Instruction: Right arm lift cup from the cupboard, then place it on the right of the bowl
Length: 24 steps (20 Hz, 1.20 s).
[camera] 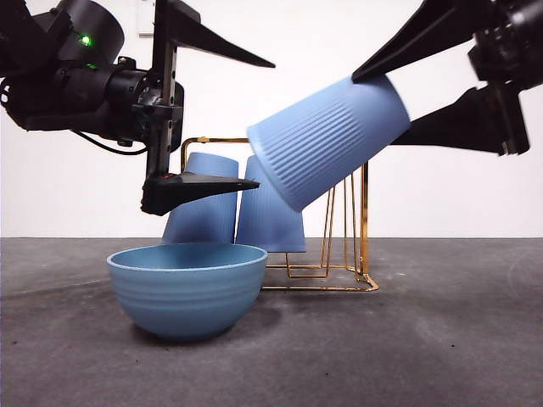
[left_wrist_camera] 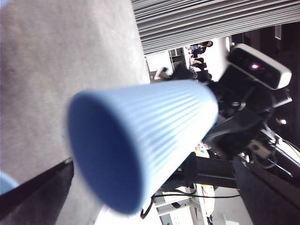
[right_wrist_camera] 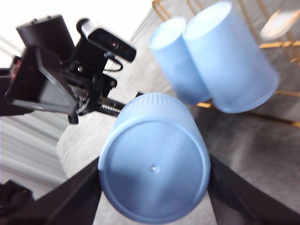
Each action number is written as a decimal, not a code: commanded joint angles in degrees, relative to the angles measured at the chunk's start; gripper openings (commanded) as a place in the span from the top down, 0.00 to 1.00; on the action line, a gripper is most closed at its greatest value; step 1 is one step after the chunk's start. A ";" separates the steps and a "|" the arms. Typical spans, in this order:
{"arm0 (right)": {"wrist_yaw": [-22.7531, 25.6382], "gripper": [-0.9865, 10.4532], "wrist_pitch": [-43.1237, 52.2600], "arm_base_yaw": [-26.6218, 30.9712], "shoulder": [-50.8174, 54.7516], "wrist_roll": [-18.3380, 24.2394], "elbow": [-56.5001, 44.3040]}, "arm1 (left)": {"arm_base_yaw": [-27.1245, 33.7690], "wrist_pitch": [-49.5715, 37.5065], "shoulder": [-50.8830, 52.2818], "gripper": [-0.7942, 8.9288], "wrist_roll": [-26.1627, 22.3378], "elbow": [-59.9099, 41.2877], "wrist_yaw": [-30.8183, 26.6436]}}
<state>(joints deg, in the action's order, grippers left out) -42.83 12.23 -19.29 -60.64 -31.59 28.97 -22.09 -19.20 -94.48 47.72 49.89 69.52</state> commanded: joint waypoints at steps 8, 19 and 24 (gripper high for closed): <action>-1.79 0.72 8.59 -3.48 -8.26 -3.85 0.17 | -1.99 -3.08 -1.16 0.64 4.02 0.42 0.72; -2.23 0.56 8.33 -3.48 -8.35 -4.66 0.17 | -2.05 -3.10 -1.16 0.91 3.06 0.42 -0.55; -2.27 0.43 7.96 -2.27 -6.12 -6.80 0.39 | -2.10 -3.10 -1.16 0.91 5.99 0.52 -0.81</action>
<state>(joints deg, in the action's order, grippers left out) -44.95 19.44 -21.39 -66.87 -37.45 28.73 -23.86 -21.82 -94.56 52.86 49.84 68.58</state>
